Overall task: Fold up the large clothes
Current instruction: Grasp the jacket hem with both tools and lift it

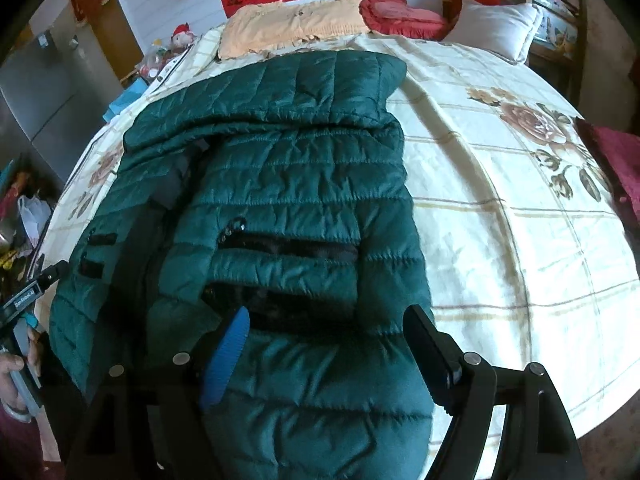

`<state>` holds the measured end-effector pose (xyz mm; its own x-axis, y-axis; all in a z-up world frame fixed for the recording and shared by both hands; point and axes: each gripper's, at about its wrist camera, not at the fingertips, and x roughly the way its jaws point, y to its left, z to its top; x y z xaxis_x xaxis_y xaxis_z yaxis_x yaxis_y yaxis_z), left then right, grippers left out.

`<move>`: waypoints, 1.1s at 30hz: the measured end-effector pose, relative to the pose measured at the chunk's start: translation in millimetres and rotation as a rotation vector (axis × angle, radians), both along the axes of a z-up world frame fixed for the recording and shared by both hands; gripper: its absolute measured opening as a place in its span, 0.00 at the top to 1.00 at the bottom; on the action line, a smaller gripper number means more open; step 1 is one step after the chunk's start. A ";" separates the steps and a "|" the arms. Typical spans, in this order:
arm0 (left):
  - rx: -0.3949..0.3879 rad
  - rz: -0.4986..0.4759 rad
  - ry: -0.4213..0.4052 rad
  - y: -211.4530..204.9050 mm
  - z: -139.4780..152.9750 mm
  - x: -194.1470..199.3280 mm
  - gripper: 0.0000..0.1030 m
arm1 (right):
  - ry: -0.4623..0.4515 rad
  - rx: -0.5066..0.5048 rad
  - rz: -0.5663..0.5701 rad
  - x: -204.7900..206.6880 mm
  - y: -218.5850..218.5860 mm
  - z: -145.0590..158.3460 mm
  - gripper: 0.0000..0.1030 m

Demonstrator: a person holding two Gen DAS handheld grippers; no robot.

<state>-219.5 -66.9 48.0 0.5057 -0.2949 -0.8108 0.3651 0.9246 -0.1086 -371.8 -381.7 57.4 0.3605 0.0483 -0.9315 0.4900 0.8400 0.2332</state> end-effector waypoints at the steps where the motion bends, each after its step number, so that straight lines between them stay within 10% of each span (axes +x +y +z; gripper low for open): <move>1: -0.011 -0.007 0.017 4.9 -2.4 -1.3 0.24 | 0.004 0.001 -0.001 -3.5 -0.6 0.3 0.22; 15: -0.103 0.012 0.165 47.6 -23.2 -6.2 0.24 | 0.082 0.123 -0.062 -57.2 -20.5 -18.9 0.19; 33: -0.112 -0.083 0.234 32.7 -27.7 -16.5 0.22 | -0.029 0.291 0.067 -46.7 17.6 -27.6 0.16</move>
